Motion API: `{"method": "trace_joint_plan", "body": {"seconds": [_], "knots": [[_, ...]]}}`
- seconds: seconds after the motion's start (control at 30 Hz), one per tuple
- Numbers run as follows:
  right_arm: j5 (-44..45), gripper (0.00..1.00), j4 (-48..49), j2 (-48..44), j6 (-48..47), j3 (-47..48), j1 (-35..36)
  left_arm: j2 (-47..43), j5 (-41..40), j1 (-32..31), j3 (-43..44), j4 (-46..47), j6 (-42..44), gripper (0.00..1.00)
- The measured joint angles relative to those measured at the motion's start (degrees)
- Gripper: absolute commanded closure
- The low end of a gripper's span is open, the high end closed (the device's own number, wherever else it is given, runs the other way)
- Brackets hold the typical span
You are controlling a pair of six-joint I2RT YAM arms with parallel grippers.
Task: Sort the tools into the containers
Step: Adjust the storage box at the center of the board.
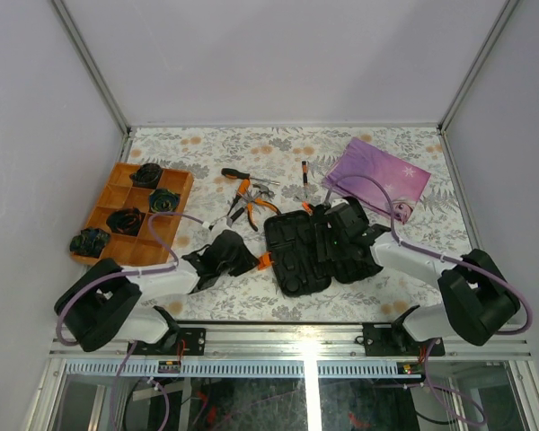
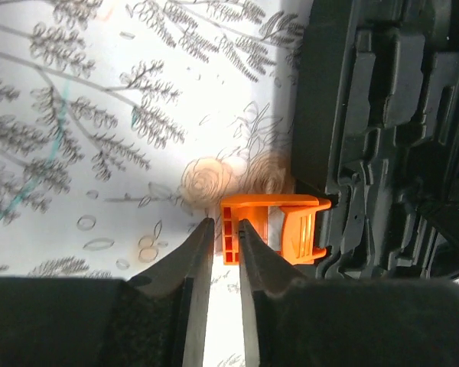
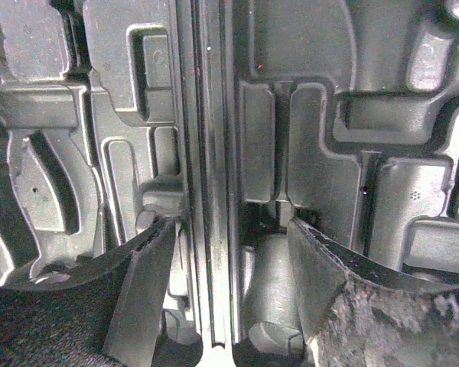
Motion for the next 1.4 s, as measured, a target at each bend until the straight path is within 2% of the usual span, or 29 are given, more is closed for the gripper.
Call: {"method": "trace_joint_plan", "body": {"seconds": [0.23, 0.3, 0.33, 0.47, 0.63, 0.73, 1.0, 1.07, 1.23, 1.4], "knots": [[0.1, 0.35, -4.9, -6.4, 5.5, -1.9, 0.5, -8.9, 0.2, -0.4, -1.2, -9.2, -0.2, 0.65], [0.9, 0.34, -7.5, -8.8, 6.4, -2.1, 0.5, -11.6, 0.0, -0.4, -1.3, -11.7, -0.2, 0.63], [2.0, 0.31, -9.6, -10.4, 6.8, -2.1, 0.4, -12.9, -0.4, -0.3, -1.3, -13.5, -0.2, 0.62], [4.0, 0.11, -15.0, -18.9, 7.5, -2.1, 0.2, -17.0, -1.4, -0.3, -1.3, -19.3, 0.6, 0.61], [4.0, 0.0, -18.2, -30.7, 7.5, -0.8, 0.2, -22.0, -0.9, -0.3, -0.2, -24.7, 3.2, 0.58], [4.0, 0.01, -20.5, -33.0, 7.3, 2.4, 0.2, -24.6, -0.5, -0.3, 2.4, -27.6, 4.6, 0.57], [3.8, 0.0, -21.8, -32.8, 6.6, 5.3, 0.2, -30.4, -0.5, -0.3, 8.0, -32.8, 5.4, 0.46], [3.6, 0.05, -21.4, -31.1, 5.9, 5.5, 0.2, -30.7, -0.4, -0.3, 8.0, -32.9, 5.5, 0.46], [1.4, 0.17, -18.1, -23.2, 4.0, 5.9, 0.2, -25.6, 1.3, -0.3, 7.4, -30.5, 6.2, 0.46], [-0.8, 0.19, -12.3, -14.9, 1.6, 5.9, 0.2, -18.9, 2.9, -0.3, 6.3, -27.1, 7.2, 0.46]]}}
